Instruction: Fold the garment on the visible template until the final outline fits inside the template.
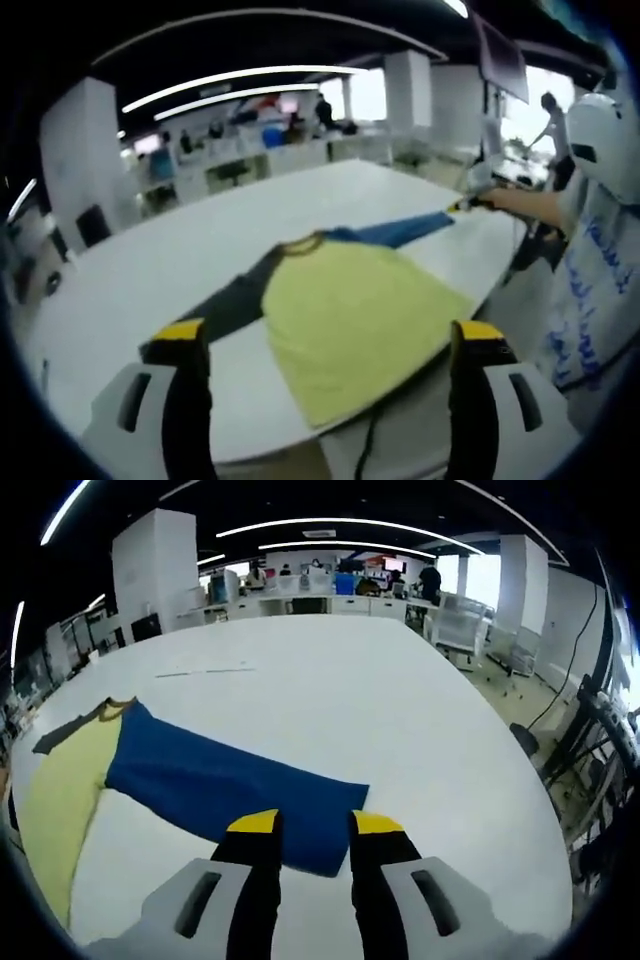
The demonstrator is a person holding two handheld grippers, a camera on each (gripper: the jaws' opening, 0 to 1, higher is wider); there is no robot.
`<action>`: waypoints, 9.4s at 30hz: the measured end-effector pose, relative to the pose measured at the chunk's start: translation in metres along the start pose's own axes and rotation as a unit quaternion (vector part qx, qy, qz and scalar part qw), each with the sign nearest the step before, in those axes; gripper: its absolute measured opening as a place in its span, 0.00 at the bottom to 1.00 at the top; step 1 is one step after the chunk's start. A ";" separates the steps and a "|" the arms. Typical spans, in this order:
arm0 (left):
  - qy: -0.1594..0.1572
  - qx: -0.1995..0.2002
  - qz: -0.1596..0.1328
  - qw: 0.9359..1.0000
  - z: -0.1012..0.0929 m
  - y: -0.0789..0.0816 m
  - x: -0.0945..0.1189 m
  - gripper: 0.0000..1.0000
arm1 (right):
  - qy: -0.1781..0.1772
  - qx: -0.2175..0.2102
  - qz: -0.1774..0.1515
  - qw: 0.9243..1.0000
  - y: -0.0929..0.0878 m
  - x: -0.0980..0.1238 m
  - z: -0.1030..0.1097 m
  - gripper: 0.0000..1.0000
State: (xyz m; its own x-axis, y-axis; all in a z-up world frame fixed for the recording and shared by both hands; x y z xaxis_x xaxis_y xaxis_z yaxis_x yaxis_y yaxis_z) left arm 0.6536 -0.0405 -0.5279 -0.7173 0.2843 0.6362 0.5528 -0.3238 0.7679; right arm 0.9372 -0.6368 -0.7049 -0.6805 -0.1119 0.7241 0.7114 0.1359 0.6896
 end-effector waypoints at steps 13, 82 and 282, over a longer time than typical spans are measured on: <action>0.007 0.013 0.001 1.000 0.002 0.002 0.003 0.96 | -0.009 -0.038 0.018 0.999 -0.011 -0.020 -0.015 0.21; -0.004 0.014 0.001 1.000 0.002 0.002 0.006 0.99 | -0.026 -0.048 0.036 0.998 -0.008 -0.028 -0.012 0.02; -0.048 0.024 -0.034 0.998 0.074 -0.038 0.049 0.99 | 0.264 0.154 -0.083 0.949 0.143 -0.003 0.451 0.02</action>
State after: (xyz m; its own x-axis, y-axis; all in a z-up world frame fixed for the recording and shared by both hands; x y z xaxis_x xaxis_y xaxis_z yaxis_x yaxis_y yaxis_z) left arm 0.6291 0.0527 -0.5203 -0.7108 0.3909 0.5847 0.5254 -0.2576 0.8109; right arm 0.9617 -0.1728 -0.6146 -0.5382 -0.6232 0.5674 0.4623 0.3445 0.8170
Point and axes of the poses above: the point that each gripper's makers call its tool centre point, and the gripper's own axes: x roughly backward along the fingers, z roughly to its left, y roughly out of its top, the point moved 6 cm from there along x, roughly backward along the fingers, and after that the axes turned 10 degrees about z, right-handed, at the moved point
